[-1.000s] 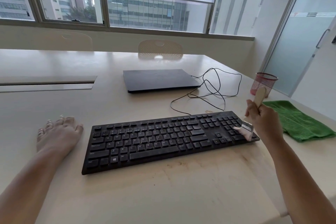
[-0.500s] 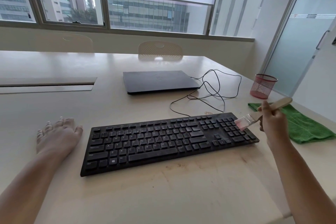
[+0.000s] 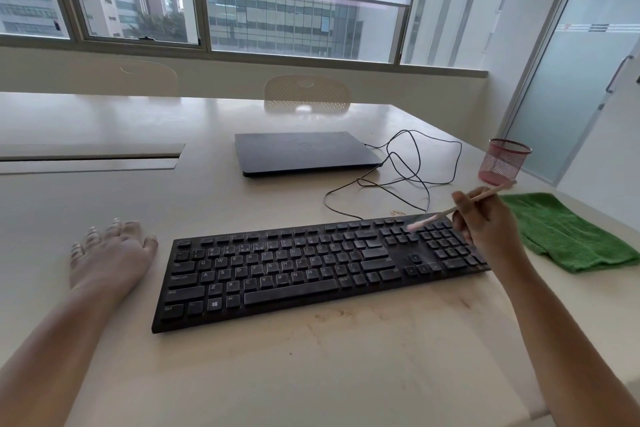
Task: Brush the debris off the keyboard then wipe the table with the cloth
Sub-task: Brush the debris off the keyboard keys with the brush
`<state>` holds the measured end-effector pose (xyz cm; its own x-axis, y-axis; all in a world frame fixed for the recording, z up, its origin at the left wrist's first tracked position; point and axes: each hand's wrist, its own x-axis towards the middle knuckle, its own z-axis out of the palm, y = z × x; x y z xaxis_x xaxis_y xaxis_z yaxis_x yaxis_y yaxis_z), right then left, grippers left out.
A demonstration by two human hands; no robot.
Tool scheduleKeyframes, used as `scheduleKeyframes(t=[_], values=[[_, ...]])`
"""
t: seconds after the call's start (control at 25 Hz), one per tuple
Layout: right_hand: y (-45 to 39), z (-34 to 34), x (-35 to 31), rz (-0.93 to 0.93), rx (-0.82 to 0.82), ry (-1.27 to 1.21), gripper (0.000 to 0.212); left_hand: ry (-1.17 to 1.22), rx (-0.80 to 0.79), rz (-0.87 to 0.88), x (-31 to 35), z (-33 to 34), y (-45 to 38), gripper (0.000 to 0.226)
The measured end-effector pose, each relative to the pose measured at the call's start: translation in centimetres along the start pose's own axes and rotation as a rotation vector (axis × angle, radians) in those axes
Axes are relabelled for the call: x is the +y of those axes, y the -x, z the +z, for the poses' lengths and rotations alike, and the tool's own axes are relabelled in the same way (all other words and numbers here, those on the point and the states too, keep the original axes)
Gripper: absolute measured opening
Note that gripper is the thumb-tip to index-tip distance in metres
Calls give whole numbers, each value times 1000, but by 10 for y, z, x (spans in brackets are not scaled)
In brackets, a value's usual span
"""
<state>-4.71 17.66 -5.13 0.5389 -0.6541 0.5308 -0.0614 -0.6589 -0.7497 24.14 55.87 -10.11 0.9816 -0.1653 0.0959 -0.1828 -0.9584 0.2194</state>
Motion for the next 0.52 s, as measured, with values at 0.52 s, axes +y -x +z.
scheduleKeyframes(t=[0.52], values=[[1,-2,7,62,110,262,26,2,-10,17,-4,3,-2,51]])
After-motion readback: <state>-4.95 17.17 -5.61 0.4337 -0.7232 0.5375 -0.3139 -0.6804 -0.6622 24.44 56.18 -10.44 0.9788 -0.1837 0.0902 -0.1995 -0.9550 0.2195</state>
